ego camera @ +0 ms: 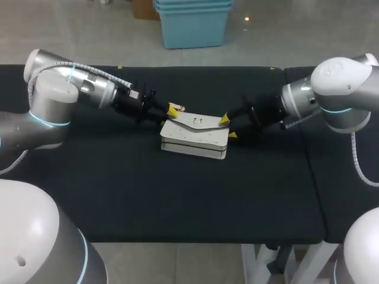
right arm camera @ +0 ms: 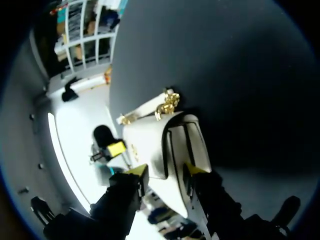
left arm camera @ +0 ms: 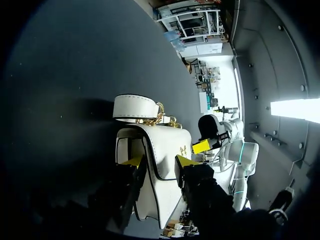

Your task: Pick up the bag, open it, inspect its contents, close it, and place it on the opposite side

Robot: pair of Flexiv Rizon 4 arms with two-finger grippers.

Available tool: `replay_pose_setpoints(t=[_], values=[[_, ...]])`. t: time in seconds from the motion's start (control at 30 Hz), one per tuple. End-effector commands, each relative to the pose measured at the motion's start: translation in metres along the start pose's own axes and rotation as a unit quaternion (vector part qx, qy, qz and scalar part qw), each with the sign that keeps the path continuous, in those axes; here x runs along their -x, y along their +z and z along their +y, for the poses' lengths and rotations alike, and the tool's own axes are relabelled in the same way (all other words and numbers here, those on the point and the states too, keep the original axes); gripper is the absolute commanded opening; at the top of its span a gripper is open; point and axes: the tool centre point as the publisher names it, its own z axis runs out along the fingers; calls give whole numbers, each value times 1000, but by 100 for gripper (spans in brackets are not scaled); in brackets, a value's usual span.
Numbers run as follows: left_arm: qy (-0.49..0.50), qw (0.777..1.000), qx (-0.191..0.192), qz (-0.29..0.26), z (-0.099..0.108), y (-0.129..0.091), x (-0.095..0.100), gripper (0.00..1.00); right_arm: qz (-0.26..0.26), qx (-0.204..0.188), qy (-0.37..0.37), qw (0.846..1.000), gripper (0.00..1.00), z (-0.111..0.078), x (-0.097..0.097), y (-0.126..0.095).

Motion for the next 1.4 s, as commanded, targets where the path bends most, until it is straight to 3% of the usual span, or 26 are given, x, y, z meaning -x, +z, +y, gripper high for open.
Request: replay_pose_setpoints(t=[0.03,0.13,0.17,0.23,0.47,0.53,0.57,0.63,0.67,0.7,0.73,0.77,0.83,0.87,0.9,1.4], values=[[-6,1000,1,-3,-4,4,6,4,1,-16,-4,1000,38,1,-1,10],[-11,1000,1,-6,-5,6,12,0,0,-25,-9,1000,38,-1,1,18],[-12,1000,2,-7,-4,7,13,0,-1,-27,-7,1000,32,0,3,21],[-14,1000,3,-7,-4,7,15,0,1,-32,-3,999,0,1,6,24],[-10,1000,5,-5,0,6,15,0,3,-23,8,1000,0,4,8,20],[-3,1000,5,-6,2,5,12,0,4,-13,3,1000,36,4,5,17],[-2,1000,6,-6,3,5,11,0,8,-10,-1,1000,45,4,3,15],[2,1000,6,-7,4,5,10,20,15,-2,-7,1000,74,4,1,14],[3,1000,6,-6,4,5,10,19,20,3,-10,1000,75,4,0,13],[4,1000,6,-5,4,5,10,14,24,6,-14,1000,72,5,0,12],[5,1000,5,-4,4,5,10,2,27,12,-16,999,64,5,-1,12],[5,1000,5,-3,5,5,10,0,33,13,-20,999,49,5,-1,12],[5,1000,5,-3,4,5,11,0,39,18,-29,999,36,6,-1,13],[5,1000,5,-3,4,5,12,0,42,17,-34,998,25,6,-1,13],[4,1000,6,-2,3,5,13,0,44,19,-38,998,1,7,-2,13],[10,1000,11,1,4,5,13,0,79,32,-98,992,0,6,-2,12]])
